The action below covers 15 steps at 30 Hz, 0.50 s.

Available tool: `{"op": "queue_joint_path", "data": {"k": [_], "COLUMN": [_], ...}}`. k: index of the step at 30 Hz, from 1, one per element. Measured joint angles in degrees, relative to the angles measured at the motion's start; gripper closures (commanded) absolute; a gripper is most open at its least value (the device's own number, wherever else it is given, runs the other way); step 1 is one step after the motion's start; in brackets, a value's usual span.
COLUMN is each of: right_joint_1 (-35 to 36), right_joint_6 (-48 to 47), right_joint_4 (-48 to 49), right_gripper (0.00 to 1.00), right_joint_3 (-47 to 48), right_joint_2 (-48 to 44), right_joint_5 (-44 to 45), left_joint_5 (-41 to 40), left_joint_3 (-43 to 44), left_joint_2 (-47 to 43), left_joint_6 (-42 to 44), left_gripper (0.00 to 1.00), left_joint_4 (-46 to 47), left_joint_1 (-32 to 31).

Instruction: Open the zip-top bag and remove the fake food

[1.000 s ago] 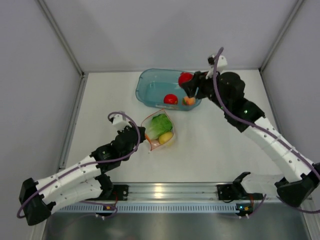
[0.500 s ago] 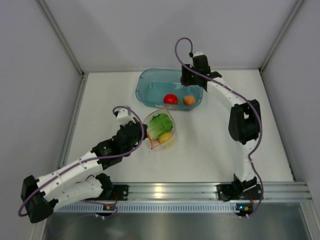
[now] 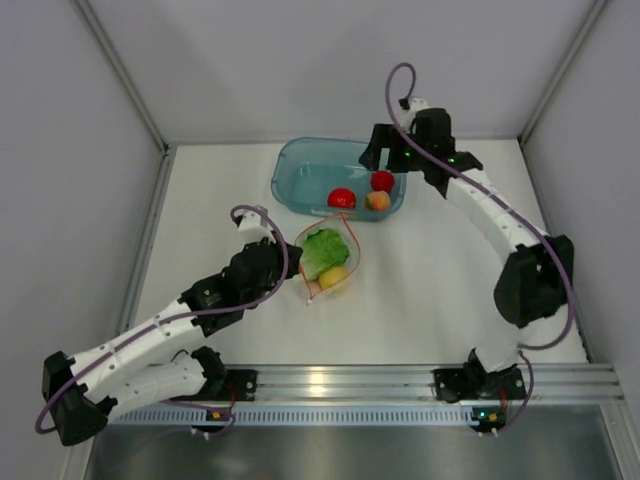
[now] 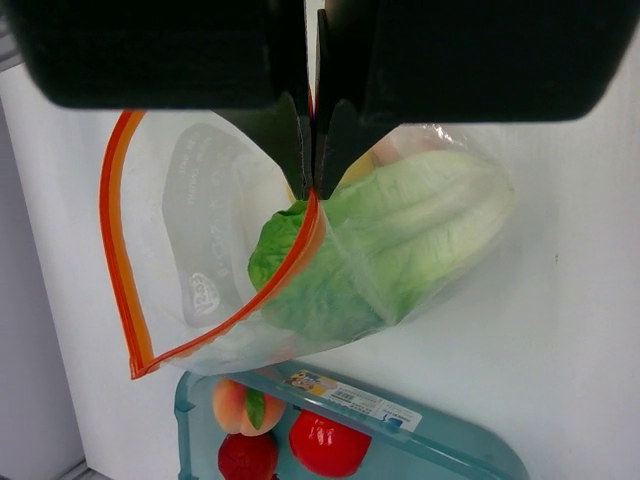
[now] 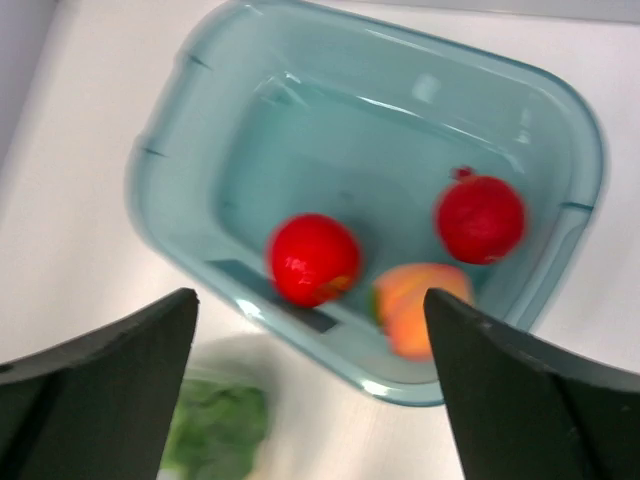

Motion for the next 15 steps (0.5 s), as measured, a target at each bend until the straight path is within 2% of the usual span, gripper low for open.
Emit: {"op": "queue_joint_path", "data": {"k": [2, 5, 7, 9, 12, 15], "right_joint_1": [-0.83, -1.05, 1.38, 7.28, 17.94, 23.87], "right_joint_6": [4.00, 9.38, 10.95, 12.26, 14.53, 17.66], "right_joint_4": [3.43, 5.09, 5.31, 5.92, 5.77, 4.92], "right_gripper": [0.19, 0.20, 0.22, 0.29, 0.31, 0.35], "right_joint_3": [-8.37, -18.05, -22.18, -26.71, -33.16, -37.11], "right_joint_2": [-8.52, -20.81, -27.36, -33.44, -40.85, -44.87], "right_joint_5": [-6.23, -8.87, -6.34, -2.73, 0.87, 5.53], "left_joint_5": [0.28, 0.50, 0.70, 0.70, 0.57, 0.15], "left_joint_3": [0.92, 2.82, 3.48, 3.48, 3.48, 3.21], "left_joint_2": [0.02, 0.44, 0.90, 0.98, 1.36, 1.73], "left_joint_6": [-0.13, -1.09, -2.23, -3.58, -6.40, -9.42], "left_gripper": [1.00, 1.00, 1.00, 1.00, 1.00, 1.00], "left_joint_4": [-0.22, -0.20, 0.22, 0.35, 0.87, 2.03], "left_joint_1": [0.02, 0.00, 0.00, 0.00, 0.00, -0.37]}}
